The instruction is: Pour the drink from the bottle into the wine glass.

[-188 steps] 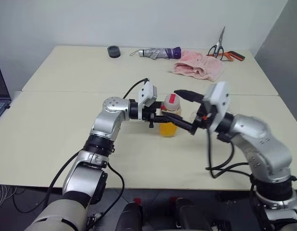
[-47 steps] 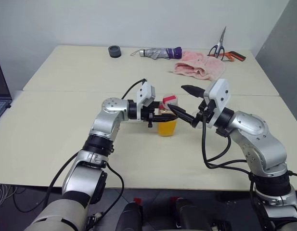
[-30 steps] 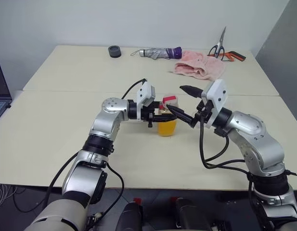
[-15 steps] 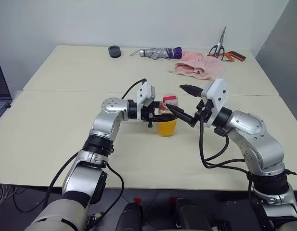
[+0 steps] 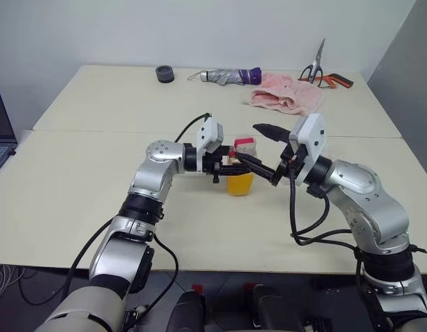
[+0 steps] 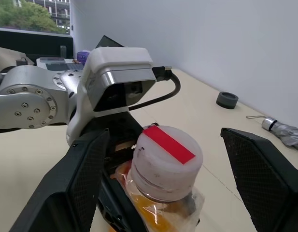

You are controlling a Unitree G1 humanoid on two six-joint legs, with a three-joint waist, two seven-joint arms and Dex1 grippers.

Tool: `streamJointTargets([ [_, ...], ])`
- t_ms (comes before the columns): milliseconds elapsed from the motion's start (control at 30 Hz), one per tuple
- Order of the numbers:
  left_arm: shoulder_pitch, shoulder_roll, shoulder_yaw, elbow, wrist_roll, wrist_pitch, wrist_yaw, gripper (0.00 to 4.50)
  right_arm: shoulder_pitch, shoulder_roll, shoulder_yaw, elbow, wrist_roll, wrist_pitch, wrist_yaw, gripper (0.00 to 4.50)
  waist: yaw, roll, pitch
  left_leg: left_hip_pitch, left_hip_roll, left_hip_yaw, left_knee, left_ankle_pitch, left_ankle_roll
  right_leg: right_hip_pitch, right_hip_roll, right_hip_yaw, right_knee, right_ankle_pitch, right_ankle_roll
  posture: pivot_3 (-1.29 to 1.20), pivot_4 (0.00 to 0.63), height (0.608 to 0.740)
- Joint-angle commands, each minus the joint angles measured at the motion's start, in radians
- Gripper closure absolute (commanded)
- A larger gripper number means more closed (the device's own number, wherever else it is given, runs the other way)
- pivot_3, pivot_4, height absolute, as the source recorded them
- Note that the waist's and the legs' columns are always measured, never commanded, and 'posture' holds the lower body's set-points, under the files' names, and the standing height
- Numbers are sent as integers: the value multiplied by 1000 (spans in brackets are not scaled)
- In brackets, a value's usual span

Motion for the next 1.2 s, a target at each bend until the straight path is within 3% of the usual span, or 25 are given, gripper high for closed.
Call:
streamJointTargets([
  [33,-21,6,18,-49,-20,-13,-7,2676,-2,-9,-23,-53,33,11,5,571,0,0,0,0,0,0,0,0,0,0,0,0,0,0,0,0,150,740],
  [433,-25,5,17,-47,-22,-13,-14,2676,12,-17,-75,-77,133,91,-22,571,0,0,0,0,0,0,0,0,0,0,0,0,0,0,0,0,150,740],
  [1033,-21,4,12,-52,-17,-16,-20,2676,-74,13,-7,64,76,49,11,571,0,0,0,0,0,0,0,0,0,0,0,0,0,0,0,0,150,740],
  [1200,-18,2,12,-55,-17,-16,-18,2676,-80,23,-4,76,73,46,14,2109,0,0,0,0,0,0,0,0,0,0,0,0,0,0,0,0,150,740],
])
